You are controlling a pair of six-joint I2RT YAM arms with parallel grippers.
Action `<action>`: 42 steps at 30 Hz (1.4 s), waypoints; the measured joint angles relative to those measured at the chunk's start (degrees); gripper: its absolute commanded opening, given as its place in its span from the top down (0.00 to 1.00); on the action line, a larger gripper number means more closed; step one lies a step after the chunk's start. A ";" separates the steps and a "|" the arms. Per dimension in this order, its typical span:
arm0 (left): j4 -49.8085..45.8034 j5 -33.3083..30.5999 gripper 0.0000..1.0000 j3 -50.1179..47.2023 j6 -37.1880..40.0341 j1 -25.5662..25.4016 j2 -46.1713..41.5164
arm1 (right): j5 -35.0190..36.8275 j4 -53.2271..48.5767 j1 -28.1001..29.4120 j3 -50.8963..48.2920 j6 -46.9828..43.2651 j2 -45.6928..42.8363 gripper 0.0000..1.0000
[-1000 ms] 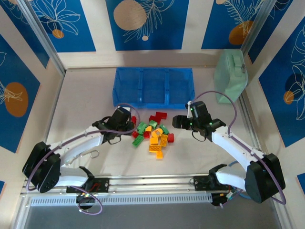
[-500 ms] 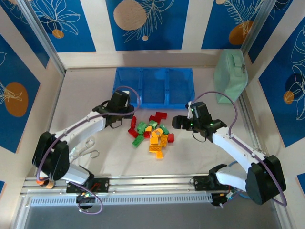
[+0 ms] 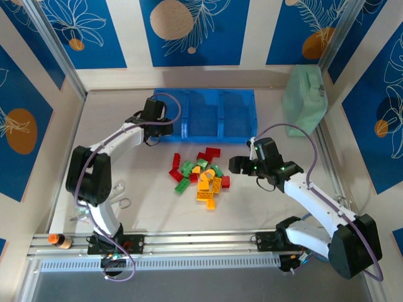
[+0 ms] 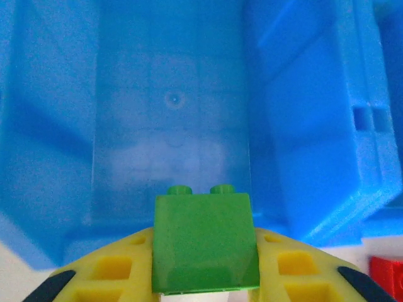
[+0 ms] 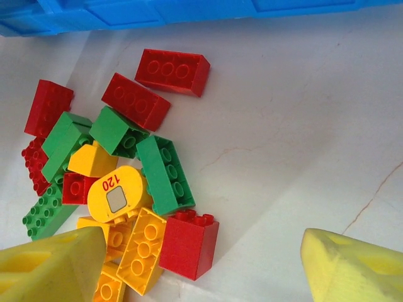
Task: Sort the legos into containers by color
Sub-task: Place the lego in the container.
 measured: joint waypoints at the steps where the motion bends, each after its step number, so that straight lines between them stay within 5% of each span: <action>1: -0.02 0.22 0.68 0.79 0.04 0.17 0.85 | 0.02 -0.26 0.00 -0.17 0.00 -0.33 0.19; 17: -1.42 2.10 0.67 9.01 0.35 0.39 8.24 | 0.00 -1.73 0.00 -0.28 0.00 -0.83 0.19; 34: -6.93 1.66 0.66 34.58 1.70 -9.75 15.87 | -0.59 -1.20 0.66 -0.26 0.59 1.36 0.19; 42: -10.60 2.58 0.66 35.50 1.92 -11.21 22.84 | -0.52 -1.38 1.60 -0.24 0.81 1.55 0.19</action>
